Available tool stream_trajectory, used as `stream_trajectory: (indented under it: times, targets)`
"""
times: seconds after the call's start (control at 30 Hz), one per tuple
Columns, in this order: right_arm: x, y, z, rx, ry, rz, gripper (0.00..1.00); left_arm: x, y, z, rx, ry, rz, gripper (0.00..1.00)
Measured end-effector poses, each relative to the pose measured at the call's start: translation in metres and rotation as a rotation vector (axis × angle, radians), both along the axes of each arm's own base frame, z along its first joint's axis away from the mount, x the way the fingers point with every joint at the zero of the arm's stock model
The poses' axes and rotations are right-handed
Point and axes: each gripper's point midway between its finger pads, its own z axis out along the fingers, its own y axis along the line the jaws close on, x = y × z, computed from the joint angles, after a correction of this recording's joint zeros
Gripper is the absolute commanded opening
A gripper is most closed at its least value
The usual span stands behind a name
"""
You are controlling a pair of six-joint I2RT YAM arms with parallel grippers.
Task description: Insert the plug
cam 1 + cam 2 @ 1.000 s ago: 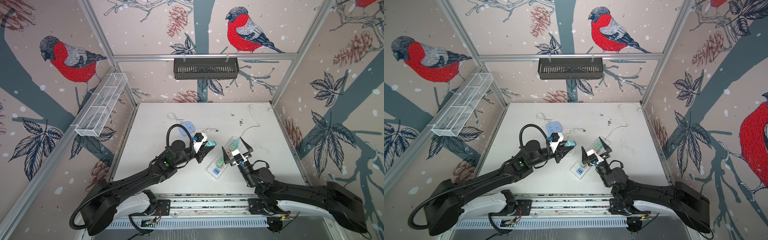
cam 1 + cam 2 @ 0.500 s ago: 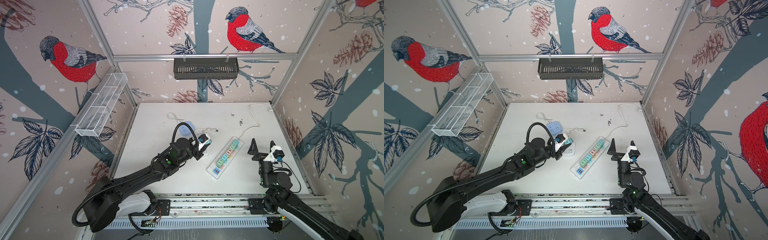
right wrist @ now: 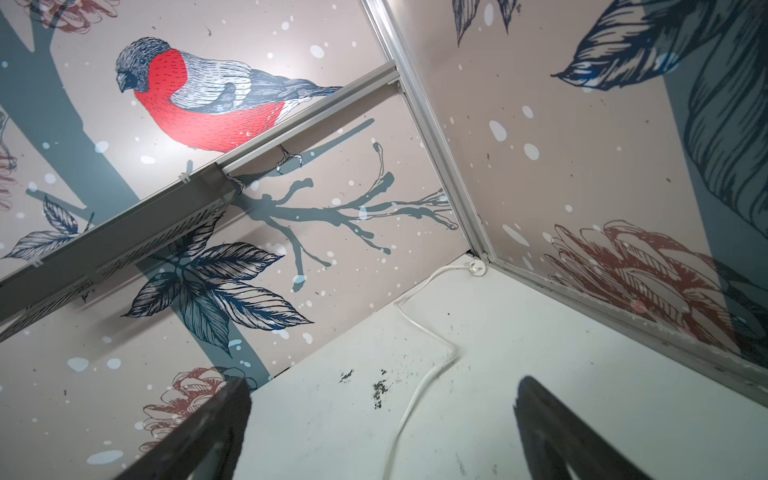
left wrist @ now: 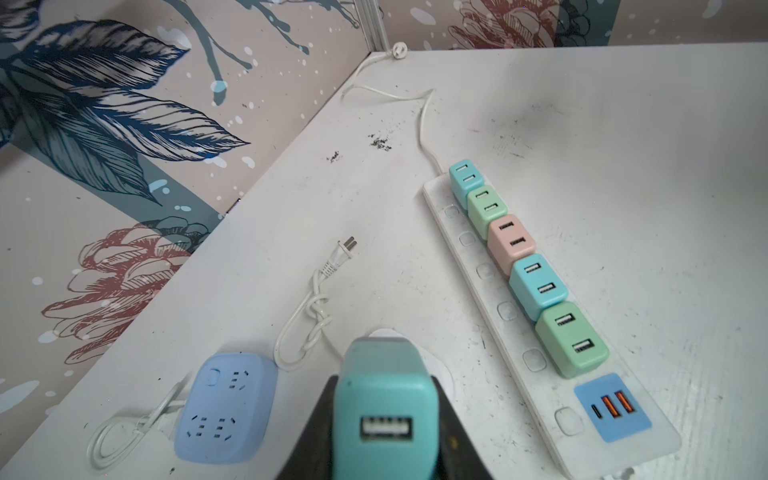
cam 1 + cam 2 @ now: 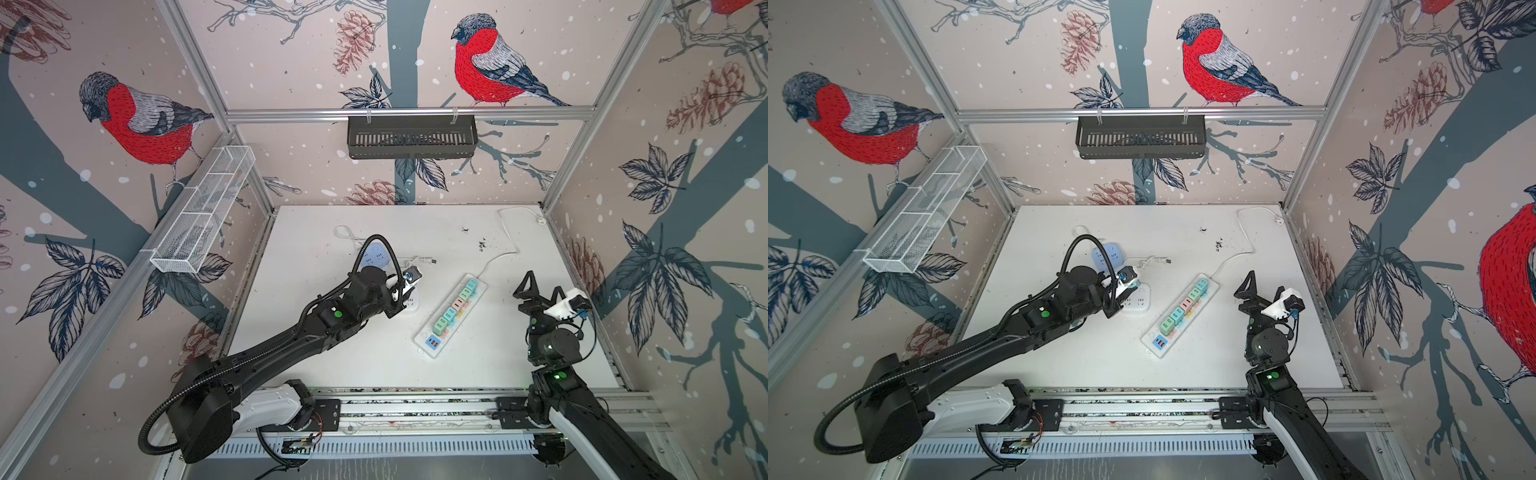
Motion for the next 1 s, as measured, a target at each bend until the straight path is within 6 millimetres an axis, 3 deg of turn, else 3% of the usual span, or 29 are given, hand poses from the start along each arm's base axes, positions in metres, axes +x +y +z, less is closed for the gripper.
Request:
stream_trajectory:
  times: [0.23,0.4,0.57,0.77,1.0]
  targets:
    - [0.003,0.004,-0.007,0.032,0.021,0.035,1.0,0.018,-0.02,-0.041,0.202,0.127,-0.036,0.0]
    - [0.005,0.006,-0.011,0.029,0.036,0.05,1.0,0.029,-0.02,-0.078,0.382,0.174,-0.088,0.0]
    - [0.008,0.008,-0.019,0.02,0.069,0.057,1.0,0.047,-0.014,-0.083,0.453,0.184,-0.142,0.0]
    - [0.013,0.012,-0.031,0.006,0.116,0.071,1.0,0.038,-0.01,-0.113,0.504,0.257,-0.228,0.0]
    - [0.017,0.015,-0.043,-0.007,0.163,0.083,1.0,0.019,-0.009,-0.113,0.457,0.283,-0.336,0.0]
